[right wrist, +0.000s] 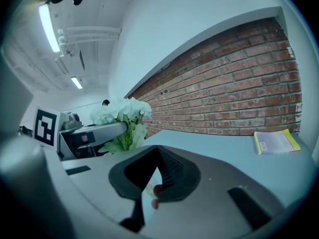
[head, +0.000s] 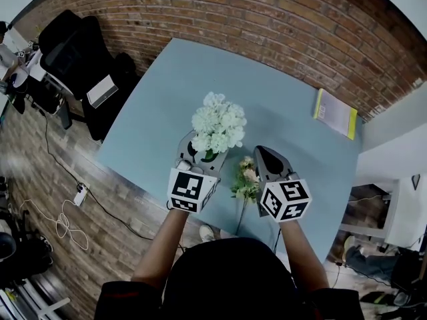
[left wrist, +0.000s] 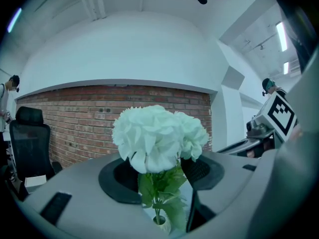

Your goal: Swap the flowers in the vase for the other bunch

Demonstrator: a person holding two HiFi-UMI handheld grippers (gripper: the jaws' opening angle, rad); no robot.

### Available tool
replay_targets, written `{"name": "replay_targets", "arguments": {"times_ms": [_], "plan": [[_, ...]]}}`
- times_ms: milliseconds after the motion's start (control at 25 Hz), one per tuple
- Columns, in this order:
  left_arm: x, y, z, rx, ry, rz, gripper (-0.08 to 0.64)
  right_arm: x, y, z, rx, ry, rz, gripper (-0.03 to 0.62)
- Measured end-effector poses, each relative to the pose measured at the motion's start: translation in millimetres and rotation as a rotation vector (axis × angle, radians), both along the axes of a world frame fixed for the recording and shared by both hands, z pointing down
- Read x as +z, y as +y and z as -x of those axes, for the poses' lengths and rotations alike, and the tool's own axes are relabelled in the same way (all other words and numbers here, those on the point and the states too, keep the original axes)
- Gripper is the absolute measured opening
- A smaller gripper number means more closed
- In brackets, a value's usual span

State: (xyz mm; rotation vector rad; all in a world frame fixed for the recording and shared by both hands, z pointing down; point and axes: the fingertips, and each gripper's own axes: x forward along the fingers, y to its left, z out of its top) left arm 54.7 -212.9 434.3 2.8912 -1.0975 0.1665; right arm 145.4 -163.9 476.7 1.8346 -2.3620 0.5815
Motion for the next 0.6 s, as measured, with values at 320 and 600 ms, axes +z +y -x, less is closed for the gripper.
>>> {"name": "replay_targets", "arguments": {"times_ms": [320, 600], "plan": [[-20.3, 7.4, 13.0, -0.019, 0.016, -0.039, 0.245, -10.8, 7.7, 11.8, -0.012, 0.005, -0.019, 0.012], [-27.6, 15.4, 30.0, -0.050, 0.024, -0.053, 0.245, -12.8, 14.9, 24.6, -0.035, 0.005, -0.029, 0.014]]}}
